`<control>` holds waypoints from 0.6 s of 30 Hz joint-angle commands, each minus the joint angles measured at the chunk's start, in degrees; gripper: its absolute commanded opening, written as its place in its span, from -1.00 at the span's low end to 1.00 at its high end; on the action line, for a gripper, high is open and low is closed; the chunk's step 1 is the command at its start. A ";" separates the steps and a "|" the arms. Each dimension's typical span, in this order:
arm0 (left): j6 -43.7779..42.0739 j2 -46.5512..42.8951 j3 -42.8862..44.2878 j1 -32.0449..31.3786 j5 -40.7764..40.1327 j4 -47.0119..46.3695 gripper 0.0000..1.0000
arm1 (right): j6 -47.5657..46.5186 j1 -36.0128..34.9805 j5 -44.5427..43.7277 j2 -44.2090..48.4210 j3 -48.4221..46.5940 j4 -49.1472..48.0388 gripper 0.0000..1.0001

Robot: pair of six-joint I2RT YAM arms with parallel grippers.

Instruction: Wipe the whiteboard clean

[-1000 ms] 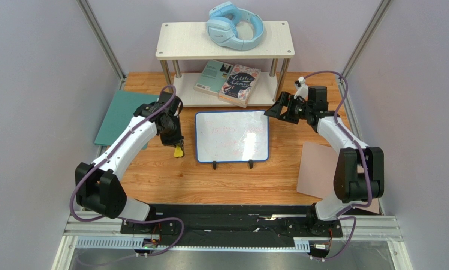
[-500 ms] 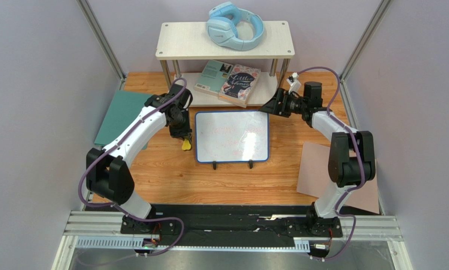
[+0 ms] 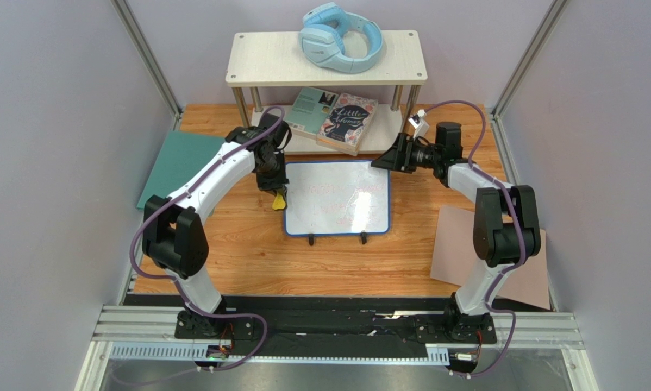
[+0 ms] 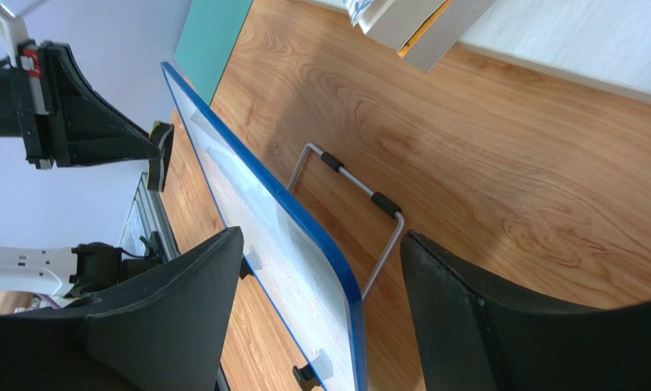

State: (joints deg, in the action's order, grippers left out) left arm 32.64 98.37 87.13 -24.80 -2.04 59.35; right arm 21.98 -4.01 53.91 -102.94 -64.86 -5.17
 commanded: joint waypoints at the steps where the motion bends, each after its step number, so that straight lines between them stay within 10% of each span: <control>1: -1.44 0.07 3.57 -1.22 -1.12 -0.81 -1.00 | -1.41 -0.56 2.51 -0.51 0.70 -1.77 0.48; 9: -1.53 0.07 4.71 -4.03 -6.04 -2.66 -1.00 | -3.25 -1.70 2.96 -0.77 0.18 0.42 0.00; 15: -2.85 0.07 3.84 -7.80 -11.57 -5.91 -1.00 | -5.10 -1.88 1.82 0.18 0.35 1.92 -0.98; 18: -2.94 -0.80 2.08 -8.42 -11.67 -9.51 -1.00 | -5.63 -1.88 1.20 1.15 1.05 2.09 -1.00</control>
State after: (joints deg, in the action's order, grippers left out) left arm 31.11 98.50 89.62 -31.90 -10.94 55.40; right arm 21.69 -5.80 62.92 -102.21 -64.25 -4.93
